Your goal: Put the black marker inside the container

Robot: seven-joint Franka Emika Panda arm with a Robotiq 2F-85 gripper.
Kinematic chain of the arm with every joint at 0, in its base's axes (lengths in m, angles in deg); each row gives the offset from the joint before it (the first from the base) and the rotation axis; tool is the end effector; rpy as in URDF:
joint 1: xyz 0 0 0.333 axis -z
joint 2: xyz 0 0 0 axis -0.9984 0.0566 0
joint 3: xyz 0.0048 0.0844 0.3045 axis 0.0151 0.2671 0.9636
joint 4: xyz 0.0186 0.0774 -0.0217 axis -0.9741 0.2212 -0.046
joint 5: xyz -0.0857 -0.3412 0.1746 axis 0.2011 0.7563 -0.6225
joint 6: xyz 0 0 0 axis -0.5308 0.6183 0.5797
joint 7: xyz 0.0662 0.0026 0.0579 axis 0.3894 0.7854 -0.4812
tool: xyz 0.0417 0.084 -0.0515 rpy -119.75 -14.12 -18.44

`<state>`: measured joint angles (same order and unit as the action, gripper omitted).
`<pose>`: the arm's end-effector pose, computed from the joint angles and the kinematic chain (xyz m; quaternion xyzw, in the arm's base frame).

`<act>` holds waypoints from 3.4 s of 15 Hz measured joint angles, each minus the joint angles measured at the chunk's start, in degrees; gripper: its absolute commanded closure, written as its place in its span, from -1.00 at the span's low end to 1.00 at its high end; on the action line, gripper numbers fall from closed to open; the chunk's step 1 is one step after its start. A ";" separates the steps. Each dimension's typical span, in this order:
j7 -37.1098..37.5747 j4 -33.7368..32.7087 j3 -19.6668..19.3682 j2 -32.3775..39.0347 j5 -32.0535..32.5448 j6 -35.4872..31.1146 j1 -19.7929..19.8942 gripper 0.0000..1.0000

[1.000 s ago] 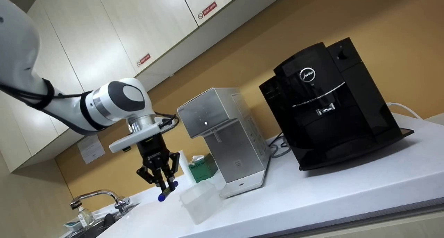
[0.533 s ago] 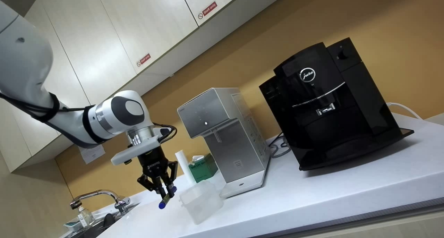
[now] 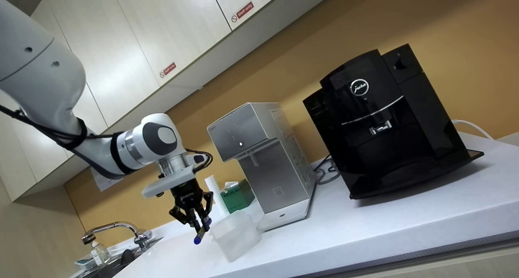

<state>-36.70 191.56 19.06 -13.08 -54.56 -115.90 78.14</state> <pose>0.5174 0.1671 0.3755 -0.9844 -0.1726 -0.0168 0.0288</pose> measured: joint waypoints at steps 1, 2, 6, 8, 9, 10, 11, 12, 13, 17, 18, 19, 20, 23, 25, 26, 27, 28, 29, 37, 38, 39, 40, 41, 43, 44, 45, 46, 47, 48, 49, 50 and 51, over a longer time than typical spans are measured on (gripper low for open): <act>0.01 -0.59 0.02 0.63 0.00 -0.53 0.00 0.89; 0.04 -1.19 0.02 1.23 0.00 -1.27 0.01 0.89; 0.44 -4.37 -0.59 3.38 0.00 -3.14 0.48 0.89; 0.29 -5.78 -0.99 3.98 0.00 -2.99 1.06 0.58; 0.12 -6.23 -1.18 4.14 0.00 -2.79 1.30 0.58; 0.01 -6.49 -1.28 4.23 0.00 -2.59 1.42 0.58; 0.00 -6.54 -1.30 4.27 0.00 -2.54 1.44 0.89; 0.00 -6.55 -1.29 4.27 0.00 -2.52 1.42 0.89; -0.05 -6.50 -1.29 4.29 0.02 -2.53 1.41 0.89; -0.05 -6.44 -1.46 4.86 0.77 -2.60 1.44 0.89; -0.02 -6.44 -1.48 5.00 1.26 -2.69 1.44 0.89; 0.05 -6.43 -1.49 5.15 1.77 -2.99 1.44 0.89; 0.24 -6.39 -1.49 5.36 2.52 -3.46 1.43 0.89; 1.01 -6.36 -1.49 6.70 6.11 -6.28 1.36 0.89; 1.71 -6.32 -1.50 7.87 9.00 -8.52 1.06 0.89; 2.01 -6.33 -1.50 8.47 10.24 -9.60 0.91 0.89; 2.13 -6.41 -1.60 9.07 11.29 -10.62 0.86 0.89; 2.17 -6.48 -1.75 9.65 12.19 -11.57 0.85 0.89; 2.17 -6.56 -1.92 10.13 12.85 -12.32 0.81 0.89; 0.25 -6.73 -2.18 11.51 13.55 -12.25 0.81 0.89; -0.59 -6.73 -2.18 11.67 13.52 -11.98 0.84 0.89; -1.43 -6.73 -2.17 11.82 13.50 -11.54 0.85 0.89; -2.19 -6.73 -2.15 11.99 13.49 -11.19 0.85 0.89; -2.89 -6.73 -2.12 12.15 13.48 -10.90 0.85 0.89; -4.10 -6.73 -2.04 12.39 13.48 -10.21 0.84 0.89; -4.65 -6.73 -1.99 12.46 13.48 -9.92 0.82 0.89; -5.06 -6.73 -1.92 12.51 13.49 -9.60 0.81 0.89; -5.46 -6.73 -1.86 12.55 13.49 -9.24 0.81 0.89; -5.84 -6.73 -1.80 12.60 13.49 -8.94 0.80 0.89; -6.10 -6.73 -1.71 12.70 13.50 -8.73 0.79 0.89; -6.30 -6.73 -1.58 12.87 13.52 -8.54 0.79 0.89; -6.46 -6.73 -1.45 13.08 13.54 -8.33 0.78 0.89; -6.58 -6.73 -1.38 13.34 13.60 -8.17 0.70 0.89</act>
<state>-43.28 184.83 17.68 0.26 -40.96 -124.07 78.84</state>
